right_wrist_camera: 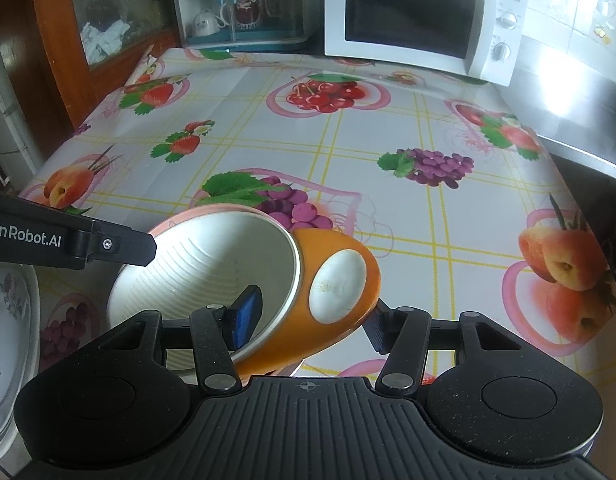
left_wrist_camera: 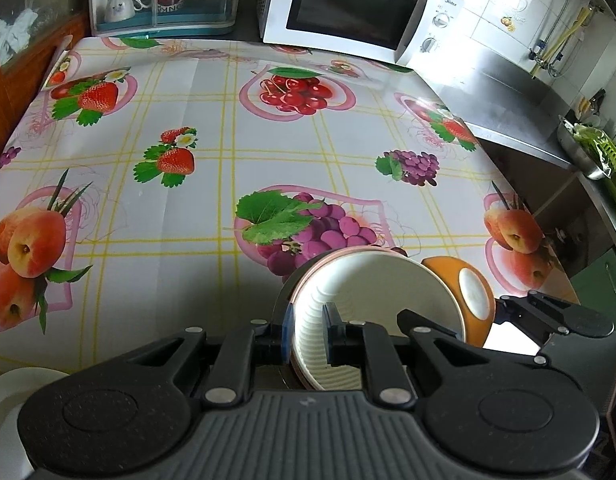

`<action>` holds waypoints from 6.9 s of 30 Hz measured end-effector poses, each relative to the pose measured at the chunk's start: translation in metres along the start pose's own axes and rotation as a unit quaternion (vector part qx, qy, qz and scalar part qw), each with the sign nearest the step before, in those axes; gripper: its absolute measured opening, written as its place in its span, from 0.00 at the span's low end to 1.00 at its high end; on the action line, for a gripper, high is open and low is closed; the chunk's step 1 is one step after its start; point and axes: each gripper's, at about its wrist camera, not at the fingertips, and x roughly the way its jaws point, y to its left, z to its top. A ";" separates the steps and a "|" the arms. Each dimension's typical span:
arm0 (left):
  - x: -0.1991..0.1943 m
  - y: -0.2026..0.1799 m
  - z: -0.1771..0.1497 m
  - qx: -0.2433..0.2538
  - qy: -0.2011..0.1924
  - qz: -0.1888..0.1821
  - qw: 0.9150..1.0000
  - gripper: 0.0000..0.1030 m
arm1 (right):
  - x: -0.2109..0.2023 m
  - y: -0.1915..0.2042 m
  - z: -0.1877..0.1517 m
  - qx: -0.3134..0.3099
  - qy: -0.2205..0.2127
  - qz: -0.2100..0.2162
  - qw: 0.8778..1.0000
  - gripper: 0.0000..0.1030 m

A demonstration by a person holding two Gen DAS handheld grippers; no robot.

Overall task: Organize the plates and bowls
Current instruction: 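Lower the cream bowl into the pink bowl with the left gripper, then carry the nested bowls with the left gripper over the plate stack, then lower the nested bowls onto the flower plate and open the left gripper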

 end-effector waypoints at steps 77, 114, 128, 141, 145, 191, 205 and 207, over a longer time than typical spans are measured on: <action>0.048 0.020 -0.002 -0.040 0.046 -0.047 0.997 0.20 | 0.006 0.005 -0.026 0.093 0.030 0.051 0.994 0.54; -0.035 0.019 -0.064 -0.074 0.018 -0.032 0.997 0.21 | -0.058 0.048 -0.050 0.016 0.028 0.067 0.997 0.54; -0.106 0.059 -0.091 -0.118 -0.034 -0.006 0.992 0.26 | -0.087 0.112 -0.037 -0.046 0.005 0.110 0.993 0.54; -0.139 0.130 -0.117 -0.174 -0.048 0.043 0.983 0.32 | -0.066 0.182 -0.034 -0.091 0.035 0.163 0.982 0.54; -0.138 0.147 -0.126 -0.190 -0.039 0.048 0.980 0.32 | -0.060 0.196 -0.037 -0.105 0.047 0.166 0.979 0.54; -0.155 0.152 -0.149 -0.167 -0.091 0.043 0.981 0.94 | -0.081 0.190 -0.044 -0.113 0.003 0.142 0.983 0.71; -0.190 0.127 -0.173 -0.121 -0.125 0.074 0.982 1.00 | -0.119 0.174 -0.073 -0.096 -0.031 0.127 0.987 0.81; -0.194 0.126 -0.178 -0.120 -0.126 0.072 0.982 1.00 | -0.124 0.172 -0.078 -0.093 -0.034 0.125 0.987 0.83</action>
